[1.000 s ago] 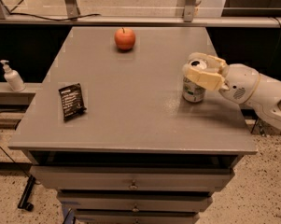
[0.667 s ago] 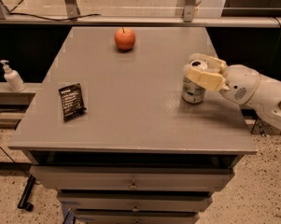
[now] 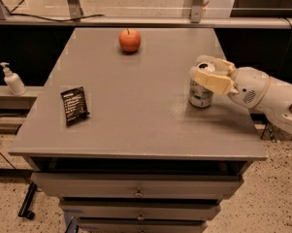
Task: Place 7up can upright
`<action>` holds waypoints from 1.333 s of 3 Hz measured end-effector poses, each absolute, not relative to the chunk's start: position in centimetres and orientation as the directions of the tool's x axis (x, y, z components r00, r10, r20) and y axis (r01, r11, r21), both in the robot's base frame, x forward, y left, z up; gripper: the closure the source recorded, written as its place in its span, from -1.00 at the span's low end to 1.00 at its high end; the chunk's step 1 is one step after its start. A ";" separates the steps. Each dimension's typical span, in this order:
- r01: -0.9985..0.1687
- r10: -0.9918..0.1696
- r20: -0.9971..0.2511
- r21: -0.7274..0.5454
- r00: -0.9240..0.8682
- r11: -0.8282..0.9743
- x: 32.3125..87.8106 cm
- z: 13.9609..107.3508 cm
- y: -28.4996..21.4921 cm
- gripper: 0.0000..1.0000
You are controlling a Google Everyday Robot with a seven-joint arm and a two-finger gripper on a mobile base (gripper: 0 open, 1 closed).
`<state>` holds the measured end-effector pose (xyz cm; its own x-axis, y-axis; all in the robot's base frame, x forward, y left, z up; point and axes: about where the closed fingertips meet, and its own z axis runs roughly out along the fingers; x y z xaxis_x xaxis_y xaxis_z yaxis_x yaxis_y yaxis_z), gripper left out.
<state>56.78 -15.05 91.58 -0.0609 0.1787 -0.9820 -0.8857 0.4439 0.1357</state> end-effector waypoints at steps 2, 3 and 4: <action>-0.888 0.172 -0.982 0.147 -0.078 0.435 56.8 91.7 -14.9 -1.00; -0.883 0.170 -0.983 0.142 -0.072 0.448 57.0 92.3 -15.8 -1.00; -0.863 0.159 -0.987 0.113 -0.039 0.491 56.7 93.6 -18.4 -1.00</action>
Offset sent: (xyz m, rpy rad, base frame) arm 0.0012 -0.0034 0.0005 -0.0139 0.0419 0.0159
